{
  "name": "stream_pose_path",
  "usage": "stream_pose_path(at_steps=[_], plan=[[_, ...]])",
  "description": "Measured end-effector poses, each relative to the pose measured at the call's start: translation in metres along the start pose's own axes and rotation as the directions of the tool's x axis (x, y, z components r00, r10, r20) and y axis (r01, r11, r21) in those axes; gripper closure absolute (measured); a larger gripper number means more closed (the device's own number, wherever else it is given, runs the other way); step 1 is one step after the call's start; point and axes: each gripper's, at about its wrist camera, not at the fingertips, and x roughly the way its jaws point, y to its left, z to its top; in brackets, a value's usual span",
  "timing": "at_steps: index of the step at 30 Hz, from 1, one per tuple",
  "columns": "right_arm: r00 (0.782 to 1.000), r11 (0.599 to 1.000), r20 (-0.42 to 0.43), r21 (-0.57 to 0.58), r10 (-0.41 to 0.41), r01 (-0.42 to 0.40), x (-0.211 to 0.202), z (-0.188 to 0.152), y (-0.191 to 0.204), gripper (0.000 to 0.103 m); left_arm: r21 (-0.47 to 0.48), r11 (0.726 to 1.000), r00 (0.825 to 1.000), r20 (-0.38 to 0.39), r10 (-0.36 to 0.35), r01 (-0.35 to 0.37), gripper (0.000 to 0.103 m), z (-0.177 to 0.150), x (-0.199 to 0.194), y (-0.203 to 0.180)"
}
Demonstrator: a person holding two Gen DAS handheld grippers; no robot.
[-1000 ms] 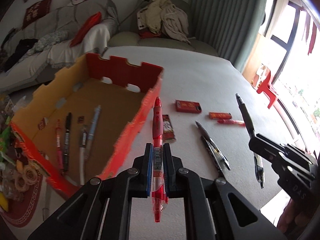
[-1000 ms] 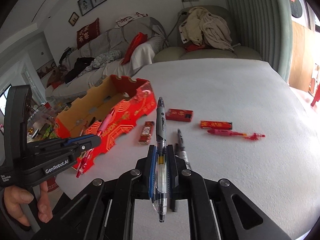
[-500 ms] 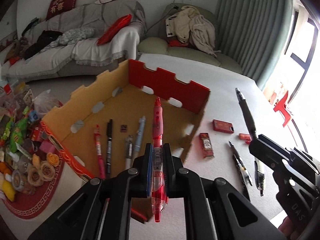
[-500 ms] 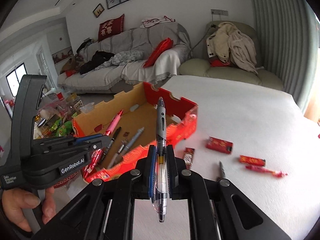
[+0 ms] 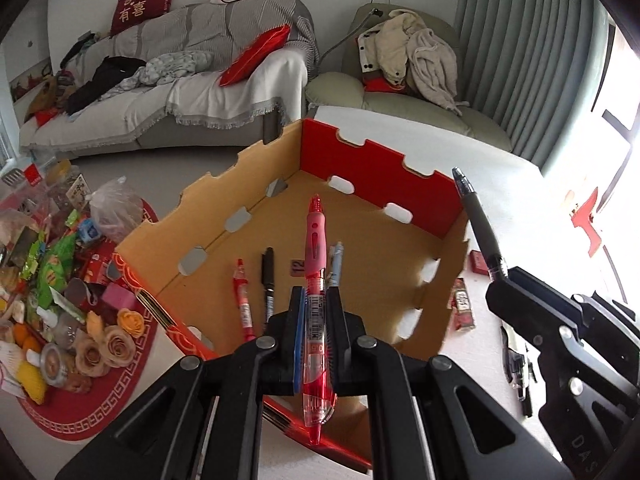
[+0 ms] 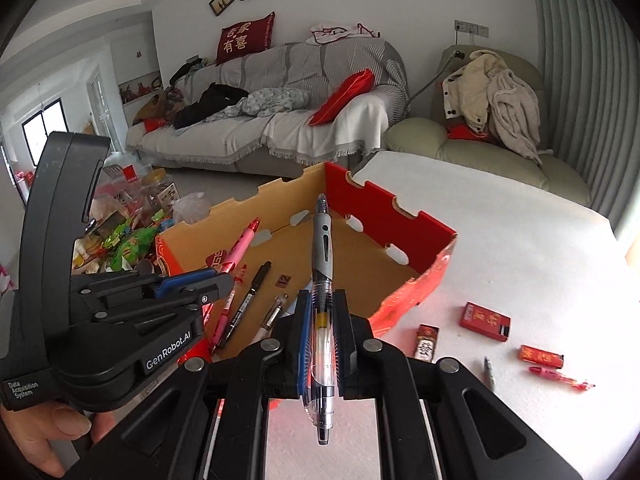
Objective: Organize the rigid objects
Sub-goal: 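Carry both pens over the cardboard box and open both grippers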
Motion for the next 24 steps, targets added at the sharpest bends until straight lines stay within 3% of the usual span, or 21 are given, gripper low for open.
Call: stream_pose_path(at_steps=[24], plan=[[0.999,1.000,-0.041,-0.004,0.005,-0.005,0.031,0.013,0.007,0.092,0.038,0.998,0.998,-0.048,0.047,-0.046,0.093,0.019,0.030,0.008]])
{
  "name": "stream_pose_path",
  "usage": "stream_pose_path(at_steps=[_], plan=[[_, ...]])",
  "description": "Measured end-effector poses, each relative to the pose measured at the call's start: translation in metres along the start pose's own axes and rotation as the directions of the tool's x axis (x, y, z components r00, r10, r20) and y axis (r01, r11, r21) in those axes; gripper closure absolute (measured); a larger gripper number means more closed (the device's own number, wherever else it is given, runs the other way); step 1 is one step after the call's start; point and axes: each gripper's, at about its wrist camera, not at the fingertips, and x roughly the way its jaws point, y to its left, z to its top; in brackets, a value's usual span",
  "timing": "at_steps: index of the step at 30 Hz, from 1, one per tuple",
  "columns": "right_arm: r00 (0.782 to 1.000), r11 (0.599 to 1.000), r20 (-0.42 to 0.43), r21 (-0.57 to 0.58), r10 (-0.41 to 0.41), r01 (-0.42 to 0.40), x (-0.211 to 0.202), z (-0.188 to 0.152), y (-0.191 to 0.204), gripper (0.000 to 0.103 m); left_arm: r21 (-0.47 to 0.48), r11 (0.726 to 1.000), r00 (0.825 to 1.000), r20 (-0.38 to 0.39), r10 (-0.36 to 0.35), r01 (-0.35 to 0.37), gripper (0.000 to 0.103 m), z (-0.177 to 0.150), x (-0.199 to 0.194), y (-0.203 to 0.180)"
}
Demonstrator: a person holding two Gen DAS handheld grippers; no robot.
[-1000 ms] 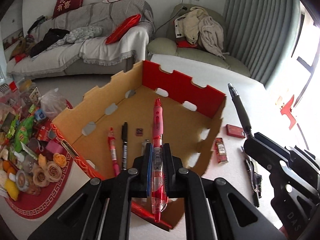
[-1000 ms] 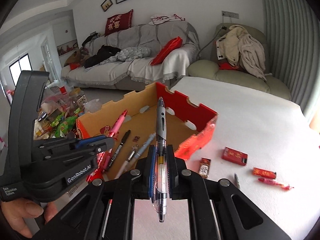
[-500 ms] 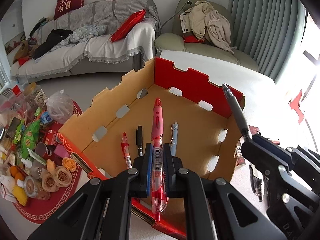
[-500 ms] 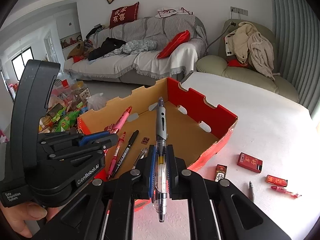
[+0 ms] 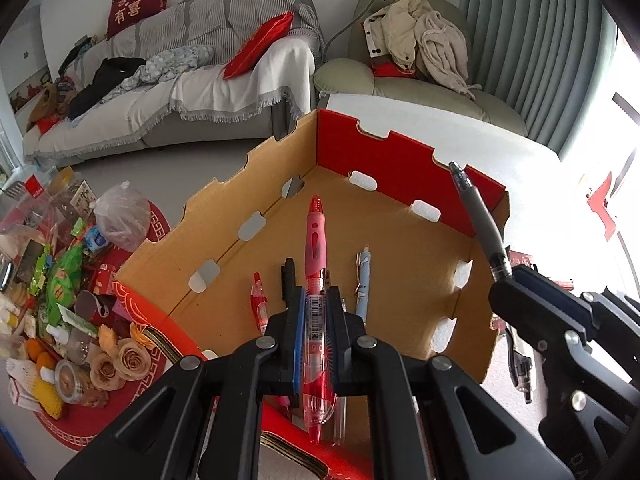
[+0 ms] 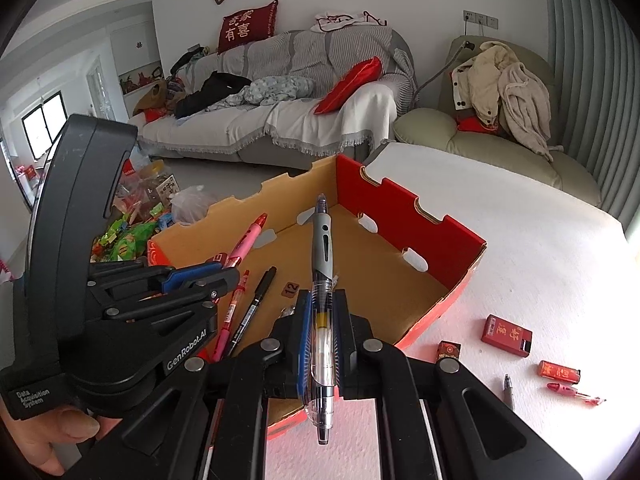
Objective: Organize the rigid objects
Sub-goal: 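Carry both pens over the cardboard box and open both grippers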
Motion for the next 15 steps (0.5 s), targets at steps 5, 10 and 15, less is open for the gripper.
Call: stream_pose_path(at_steps=[5,10,15], plan=[[1.000,1.000,-0.011,0.006,0.001,-0.001,0.006,0.001,-0.001,0.092,0.003,1.000,1.000,-0.007,0.002,-0.002,0.093,0.001,0.005,0.000],[1.000,1.000,-0.017,0.007,0.000,0.000,0.010,0.004,-0.002,0.092,0.001,1.000,1.000,-0.014,0.006,-0.006,0.093,0.002,0.010,0.003],[1.000,1.000,-0.024,0.014,-0.001,0.002,0.014,0.005,-0.003,0.092,-0.005,1.000,1.000,-0.023,0.009,-0.009,0.093,0.003,0.015,0.007]])
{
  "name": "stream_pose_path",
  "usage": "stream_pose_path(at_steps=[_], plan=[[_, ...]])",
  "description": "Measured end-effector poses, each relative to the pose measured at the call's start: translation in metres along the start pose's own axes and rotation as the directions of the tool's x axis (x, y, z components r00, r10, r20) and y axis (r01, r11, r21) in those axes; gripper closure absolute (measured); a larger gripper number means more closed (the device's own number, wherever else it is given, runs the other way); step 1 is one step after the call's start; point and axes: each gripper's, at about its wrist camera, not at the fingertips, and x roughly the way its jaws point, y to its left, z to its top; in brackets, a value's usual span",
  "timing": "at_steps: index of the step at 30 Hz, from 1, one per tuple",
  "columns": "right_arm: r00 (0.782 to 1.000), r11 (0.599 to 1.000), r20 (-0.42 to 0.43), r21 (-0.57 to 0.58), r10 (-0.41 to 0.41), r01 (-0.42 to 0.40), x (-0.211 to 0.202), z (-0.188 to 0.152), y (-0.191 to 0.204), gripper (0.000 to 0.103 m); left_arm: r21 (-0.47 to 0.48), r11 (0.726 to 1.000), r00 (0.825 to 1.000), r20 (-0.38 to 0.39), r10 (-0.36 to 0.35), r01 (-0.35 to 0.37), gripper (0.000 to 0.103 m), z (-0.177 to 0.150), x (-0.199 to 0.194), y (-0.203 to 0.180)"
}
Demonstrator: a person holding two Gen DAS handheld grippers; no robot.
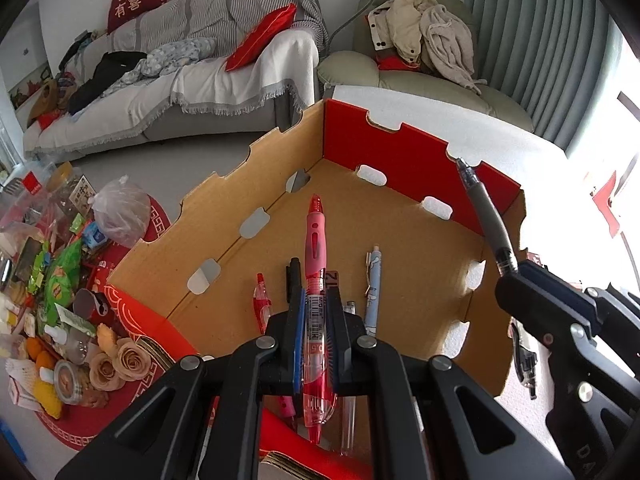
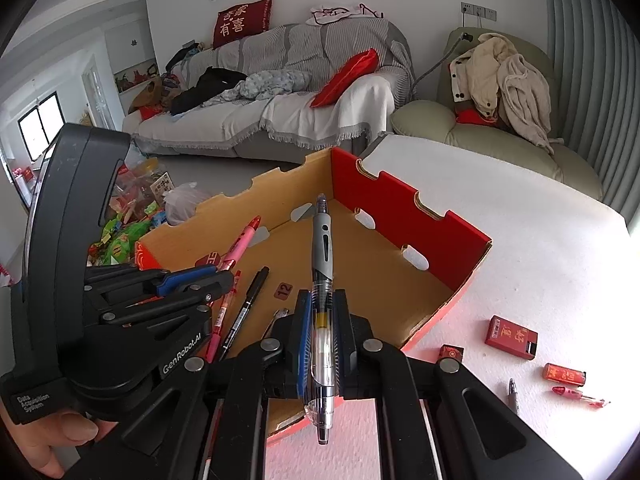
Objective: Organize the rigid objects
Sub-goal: 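Carry both pens over the cardboard box and open both grippers, then move both open grippers back over the remaining pens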
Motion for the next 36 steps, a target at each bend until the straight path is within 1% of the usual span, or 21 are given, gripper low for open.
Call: stream_pose_path(at_steps=[7,11,12,13,15,16,18,21,26,29,31,34,36], plan=[[1.000,1.000,-0.010,0.000,-0.001,0.001,0.006,0.001,-0.001,0.092,0.002,1.000,1.000,-0.010,0.000,0.000,0.093,0.001,0.007,0.001],[1.000,1.000,-0.014,0.000,-0.003,0.003,0.010,0.002,-0.002,0.092,0.012,1.000,1.000,-0.018,0.012,-0.012,0.093,0.002,0.010,-0.001],[1.000,1.000,-0.016,0.000,-0.004,0.004,0.011,0.003,-0.002,0.092,0.020,1.000,1.000,-0.026,0.015,-0.015,0.089,0.002,0.012,-0.002],[1.000,1.000,-0.025,-0.002,0.000,0.000,0.013,0.003,-0.002,0.092,0.024,1.000,0.999,-0.034,0.020,-0.019,0.083,0.001,0.013,-0.002],[0.999,1.000,-0.045,-0.010,-0.008,0.007,0.017,0.003,-0.002,0.092,0.024,0.999,0.999,-0.031,0.037,-0.036,0.033,0.000,0.014,-0.003],[0.999,1.000,-0.048,-0.016,-0.022,0.021,0.018,0.002,-0.002,0.092,0.020,0.999,0.999,-0.012,0.046,-0.046,0.027,-0.001,0.012,-0.003],[0.998,0.999,-0.046,-0.017,-0.042,0.042,0.019,0.000,-0.004,0.092,0.020,0.999,0.999,-0.002,0.047,-0.047,0.027,-0.001,0.009,-0.002],[0.998,0.999,-0.048,0.001,-0.046,0.046,0.018,-0.003,-0.010,0.092,0.015,0.999,0.999,0.004,0.043,-0.043,0.027,-0.002,0.006,-0.001],[0.998,0.997,-0.028,0.052,-0.059,0.061,0.003,-0.009,-0.025,0.092,0.011,1.000,1.000,0.011,0.026,-0.026,0.027,-0.006,-0.002,-0.001],[0.998,0.994,-0.011,0.085,-0.066,0.067,-0.012,-0.018,-0.036,0.091,0.001,1.000,0.999,0.041,-0.009,0.009,0.027,-0.013,-0.017,-0.003],[0.996,0.990,-0.003,0.109,-0.084,0.084,-0.026,-0.030,-0.047,0.091,0.014,0.999,0.998,0.063,-0.031,0.030,0.027,-0.019,-0.030,-0.011],[0.993,0.980,0.002,0.158,-0.122,0.120,-0.048,-0.053,-0.071,0.091,0.064,0.995,0.992,0.094,-0.086,0.080,0.027,-0.031,-0.052,-0.033],[0.988,0.969,-0.008,0.193,-0.156,0.155,-0.063,-0.074,-0.092,0.091,0.114,0.986,0.986,0.100,-0.133,0.121,0.027,-0.043,-0.065,-0.056]])
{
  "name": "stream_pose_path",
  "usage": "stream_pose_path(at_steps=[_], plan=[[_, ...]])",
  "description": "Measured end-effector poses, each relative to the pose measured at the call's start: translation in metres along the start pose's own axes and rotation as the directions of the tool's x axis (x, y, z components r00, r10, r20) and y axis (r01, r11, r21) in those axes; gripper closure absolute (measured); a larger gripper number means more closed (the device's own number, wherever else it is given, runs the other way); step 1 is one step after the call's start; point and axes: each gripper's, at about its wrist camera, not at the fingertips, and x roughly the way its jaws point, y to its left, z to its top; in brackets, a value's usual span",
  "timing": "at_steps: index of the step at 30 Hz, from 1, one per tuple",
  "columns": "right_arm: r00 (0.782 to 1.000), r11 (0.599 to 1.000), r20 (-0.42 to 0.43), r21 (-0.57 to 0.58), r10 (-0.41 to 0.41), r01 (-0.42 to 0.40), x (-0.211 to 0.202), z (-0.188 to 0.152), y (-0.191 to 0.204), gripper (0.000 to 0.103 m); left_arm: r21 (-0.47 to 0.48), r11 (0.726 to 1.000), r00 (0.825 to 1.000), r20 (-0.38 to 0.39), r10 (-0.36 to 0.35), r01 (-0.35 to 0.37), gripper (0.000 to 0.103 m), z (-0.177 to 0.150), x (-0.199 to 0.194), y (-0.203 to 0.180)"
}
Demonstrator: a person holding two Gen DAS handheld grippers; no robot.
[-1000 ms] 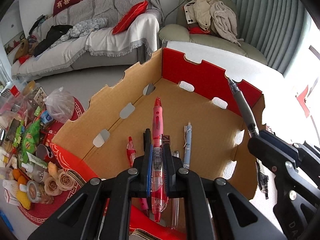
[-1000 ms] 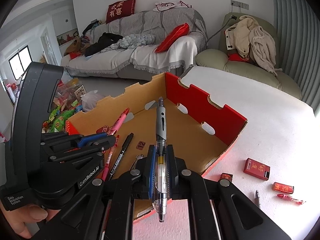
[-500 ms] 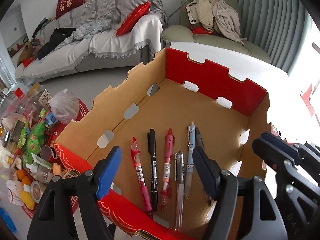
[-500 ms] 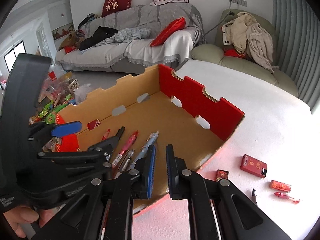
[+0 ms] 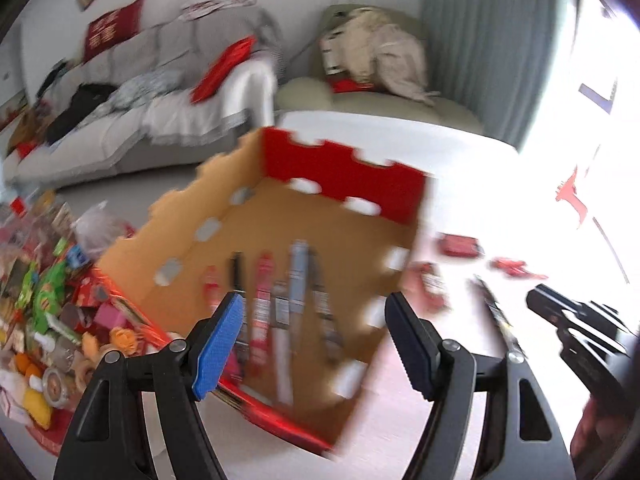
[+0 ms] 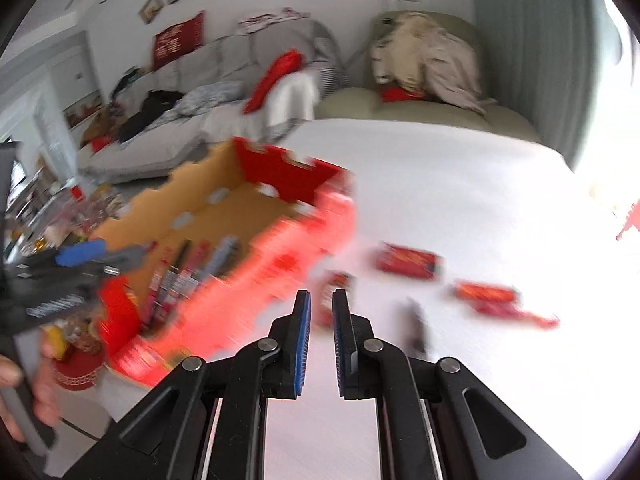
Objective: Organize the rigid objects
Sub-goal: 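Move both open grippers back over the remaining pens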
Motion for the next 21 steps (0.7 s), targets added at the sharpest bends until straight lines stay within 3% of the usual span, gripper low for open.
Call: stream_pose_path(at_steps=[4,10,13,16,20,21], plan=[[0.998,0.996,-0.049,0.079,-0.045,0.048,-0.009,-0.029,-0.052,0.091,0.094,0.991,0.996,-0.011,-0.091,0.092,0.027,-0.015,-0.011,-0.056],[0.991,0.986,-0.095,0.129,-0.098,0.110,-0.013,-0.059,-0.114,0.091,0.245,0.955,0.985,-0.088,-0.149,0.166,0.027,-0.034,0.005,-0.130],[0.987,0.985,-0.102,0.108,-0.120,0.131,-0.009,-0.059,-0.135,0.091,0.235,0.949,0.970,-0.172,-0.172,0.210,0.028,-0.039,0.032,-0.150],[0.986,0.987,-0.104,0.078,-0.130,0.138,0.001,-0.051,-0.157,0.091,0.181,0.953,0.943,-0.272,-0.191,0.245,0.033,-0.045,0.065,-0.169],[0.987,0.992,-0.105,0.021,-0.119,0.122,0.014,-0.037,-0.180,0.091,0.145,0.956,0.927,-0.317,-0.199,0.255,0.034,-0.054,0.083,-0.182],[0.988,0.994,-0.110,0.007,-0.110,0.111,0.017,-0.034,-0.182,0.074,0.144,0.956,0.927,-0.317,-0.199,0.254,0.034,-0.055,0.083,-0.186]])
